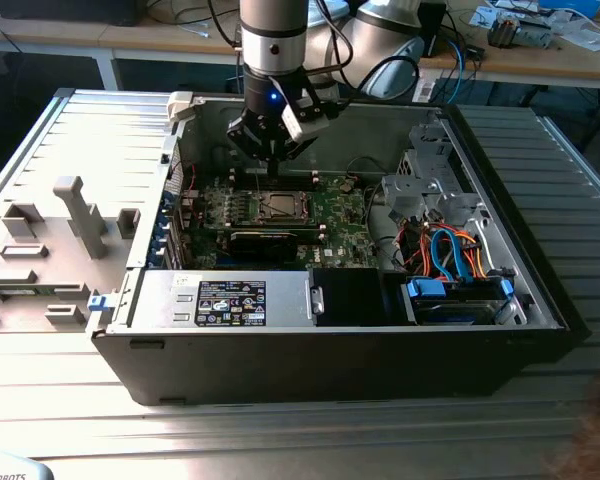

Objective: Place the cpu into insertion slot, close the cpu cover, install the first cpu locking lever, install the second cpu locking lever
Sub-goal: 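Install the first cpu locking lever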

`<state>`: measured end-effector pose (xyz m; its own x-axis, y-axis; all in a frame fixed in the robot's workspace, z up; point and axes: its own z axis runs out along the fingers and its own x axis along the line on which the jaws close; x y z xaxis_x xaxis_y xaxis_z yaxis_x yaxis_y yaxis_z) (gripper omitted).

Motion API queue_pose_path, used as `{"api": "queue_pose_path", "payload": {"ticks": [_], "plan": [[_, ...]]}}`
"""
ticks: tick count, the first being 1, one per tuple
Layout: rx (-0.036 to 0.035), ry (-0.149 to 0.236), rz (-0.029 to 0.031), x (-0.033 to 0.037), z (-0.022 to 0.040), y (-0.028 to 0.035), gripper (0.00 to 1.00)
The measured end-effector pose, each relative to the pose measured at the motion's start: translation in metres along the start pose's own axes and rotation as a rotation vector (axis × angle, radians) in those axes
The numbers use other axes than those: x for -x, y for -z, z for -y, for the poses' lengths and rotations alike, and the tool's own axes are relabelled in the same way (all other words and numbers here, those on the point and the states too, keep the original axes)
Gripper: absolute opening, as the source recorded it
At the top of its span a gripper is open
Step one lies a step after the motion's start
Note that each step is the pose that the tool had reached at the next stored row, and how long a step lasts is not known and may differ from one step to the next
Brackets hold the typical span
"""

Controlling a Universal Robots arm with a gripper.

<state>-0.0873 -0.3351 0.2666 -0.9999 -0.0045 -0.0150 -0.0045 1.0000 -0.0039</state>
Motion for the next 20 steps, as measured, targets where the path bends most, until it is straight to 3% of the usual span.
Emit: {"api": "queue_pose_path", "payload": {"ticks": [11, 20], "plan": [[0.0002, 0.0, 0.0001, -0.011, -0.0059, 0.0001, 0.11], [0.0001, 0.0, 0.0, -0.0152, -0.0072, 0.0002, 0.11]]}}
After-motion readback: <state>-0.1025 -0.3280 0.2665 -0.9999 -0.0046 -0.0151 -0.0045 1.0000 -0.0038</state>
